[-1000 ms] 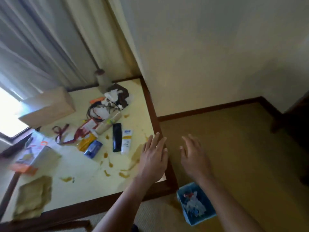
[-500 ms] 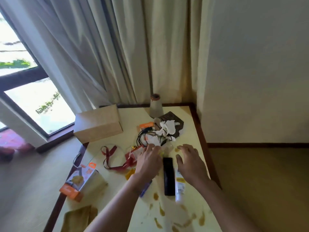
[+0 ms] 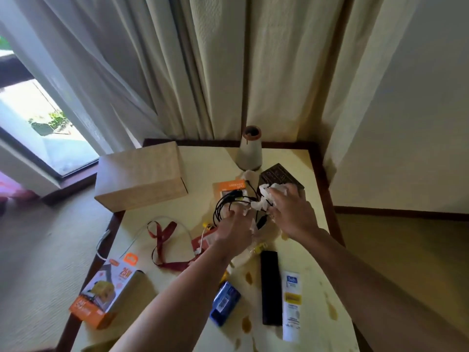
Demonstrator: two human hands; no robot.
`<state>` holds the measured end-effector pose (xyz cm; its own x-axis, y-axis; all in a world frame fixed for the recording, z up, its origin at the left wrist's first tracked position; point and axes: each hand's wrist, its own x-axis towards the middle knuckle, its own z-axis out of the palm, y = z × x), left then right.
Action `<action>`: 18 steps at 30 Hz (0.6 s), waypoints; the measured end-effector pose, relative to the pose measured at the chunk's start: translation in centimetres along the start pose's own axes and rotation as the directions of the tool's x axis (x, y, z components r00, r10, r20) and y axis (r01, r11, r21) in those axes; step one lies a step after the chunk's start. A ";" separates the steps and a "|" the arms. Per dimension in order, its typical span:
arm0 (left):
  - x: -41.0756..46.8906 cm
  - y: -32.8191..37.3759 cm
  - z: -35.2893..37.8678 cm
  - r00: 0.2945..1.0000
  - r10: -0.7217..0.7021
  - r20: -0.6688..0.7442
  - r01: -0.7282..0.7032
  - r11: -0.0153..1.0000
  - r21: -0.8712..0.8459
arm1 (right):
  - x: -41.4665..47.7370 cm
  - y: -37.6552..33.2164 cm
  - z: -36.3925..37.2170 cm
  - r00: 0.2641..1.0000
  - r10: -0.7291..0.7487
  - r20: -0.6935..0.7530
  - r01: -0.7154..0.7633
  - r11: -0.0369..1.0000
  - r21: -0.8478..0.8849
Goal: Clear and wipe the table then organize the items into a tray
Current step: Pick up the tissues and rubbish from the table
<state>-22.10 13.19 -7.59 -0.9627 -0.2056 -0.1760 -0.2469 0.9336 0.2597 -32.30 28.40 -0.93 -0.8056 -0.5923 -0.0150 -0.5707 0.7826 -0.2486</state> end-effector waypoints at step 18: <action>1.2 1.9 -1.8 0.843 -0.451 -0.292 0.140 0.710 -0.690 | 0.2 3.1 0.2 0.859 0.462 -0.221 -0.130 0.614 0.778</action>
<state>-23.91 14.18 -5.63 -0.7332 -0.6800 0.0122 -0.3866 0.4315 0.8150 -34.18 30.62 -1.93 -0.9907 -0.1051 0.0863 -0.1221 0.4083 -0.9047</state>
